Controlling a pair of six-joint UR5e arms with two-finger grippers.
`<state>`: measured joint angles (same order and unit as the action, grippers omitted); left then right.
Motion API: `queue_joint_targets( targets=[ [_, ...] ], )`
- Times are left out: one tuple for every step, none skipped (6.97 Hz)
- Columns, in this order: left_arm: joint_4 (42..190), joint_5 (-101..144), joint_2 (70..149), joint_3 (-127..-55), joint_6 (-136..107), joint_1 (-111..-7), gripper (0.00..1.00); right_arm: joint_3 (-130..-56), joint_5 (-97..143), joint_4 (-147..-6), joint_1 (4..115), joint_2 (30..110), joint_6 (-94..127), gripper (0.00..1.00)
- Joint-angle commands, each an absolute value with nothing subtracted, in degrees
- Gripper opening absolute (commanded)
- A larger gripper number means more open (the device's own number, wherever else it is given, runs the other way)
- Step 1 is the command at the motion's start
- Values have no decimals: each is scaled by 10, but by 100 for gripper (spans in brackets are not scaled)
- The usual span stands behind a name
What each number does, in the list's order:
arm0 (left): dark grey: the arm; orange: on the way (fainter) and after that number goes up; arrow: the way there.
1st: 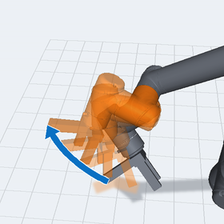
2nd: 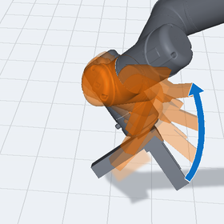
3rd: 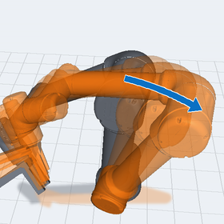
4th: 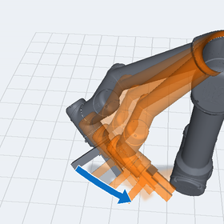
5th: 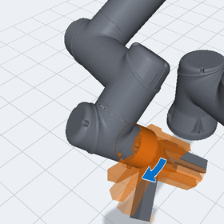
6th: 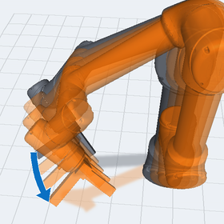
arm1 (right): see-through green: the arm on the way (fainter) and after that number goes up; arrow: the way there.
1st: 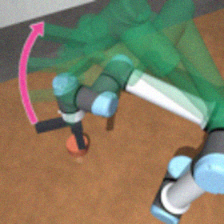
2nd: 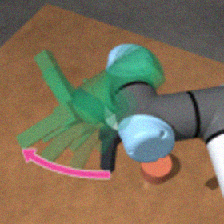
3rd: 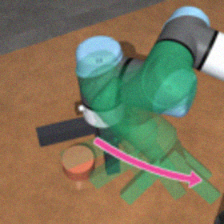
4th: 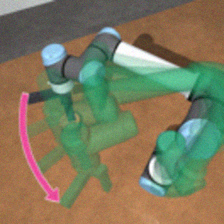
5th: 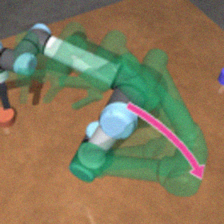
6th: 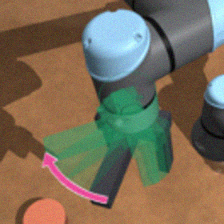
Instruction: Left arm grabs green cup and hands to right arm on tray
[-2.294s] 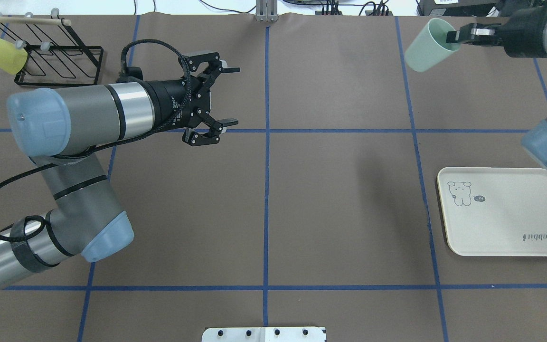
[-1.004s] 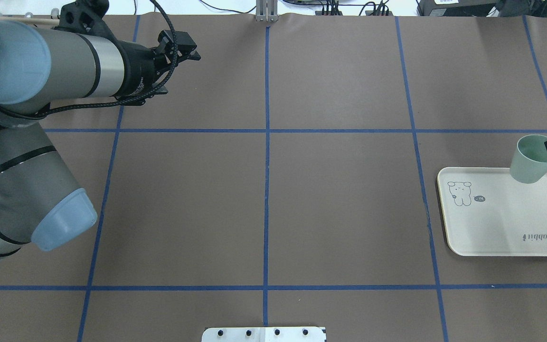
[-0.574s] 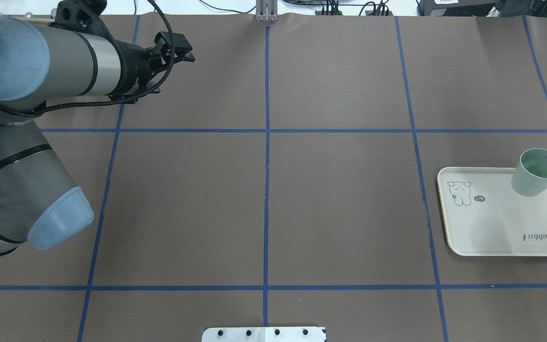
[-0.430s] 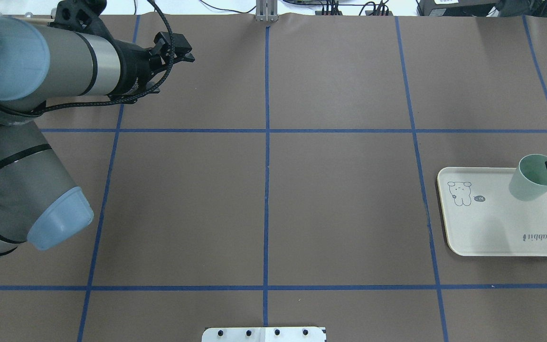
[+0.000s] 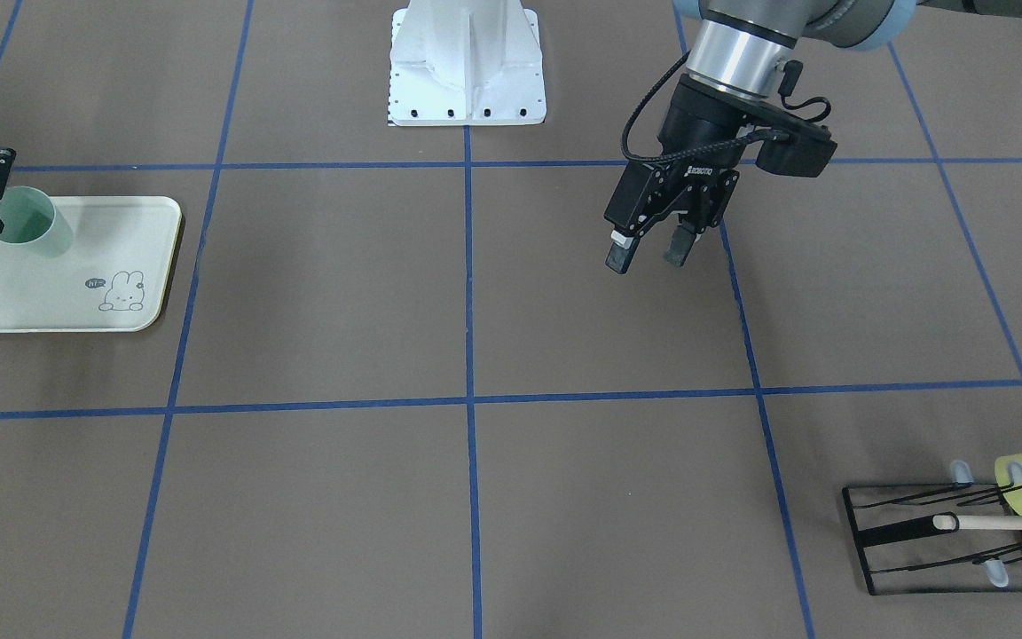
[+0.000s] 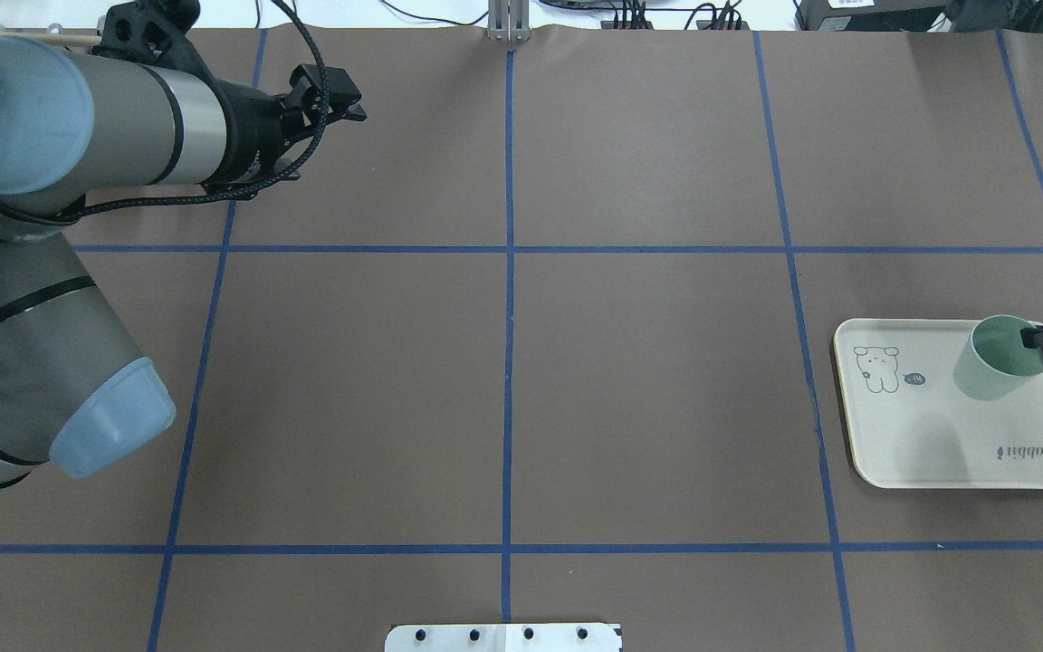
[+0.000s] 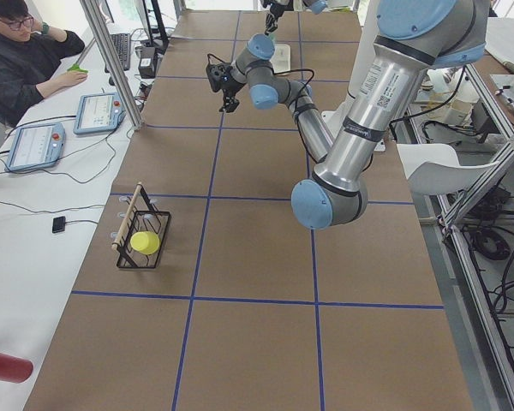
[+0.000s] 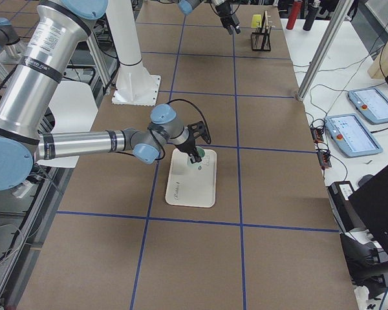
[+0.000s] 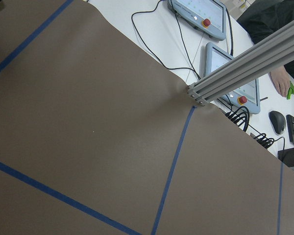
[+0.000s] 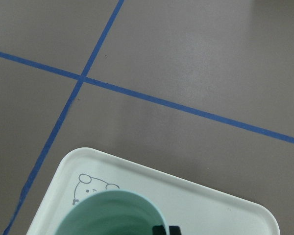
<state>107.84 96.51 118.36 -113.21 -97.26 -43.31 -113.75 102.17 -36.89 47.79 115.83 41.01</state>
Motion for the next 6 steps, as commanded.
queue_joint_targets(
  targets=[
    [1078,965,1182,-1132,-972,-433,99,-1037,1011,-225,461,1166,415,0],
    [1078,965,1181,-1131,-972,-433,99,-1037,1012,-222,461,1167,415,0],
    [1078,965,1181,-1130,-972,-433,99,-1038,1015,-215,461,1165,416,0],
    [1078,965,1181,-1129,-971,-433,99,-1038,1014,-214,458,1162,416,0],
    [1078,966,1181,-1128,-971,-433,99,-1037,1012,-214,457,1160,414,0],
    [1078,966,1180,-1128,-971,-433,99,-1037,1011,-210,455,1156,414,0]
  ],
)
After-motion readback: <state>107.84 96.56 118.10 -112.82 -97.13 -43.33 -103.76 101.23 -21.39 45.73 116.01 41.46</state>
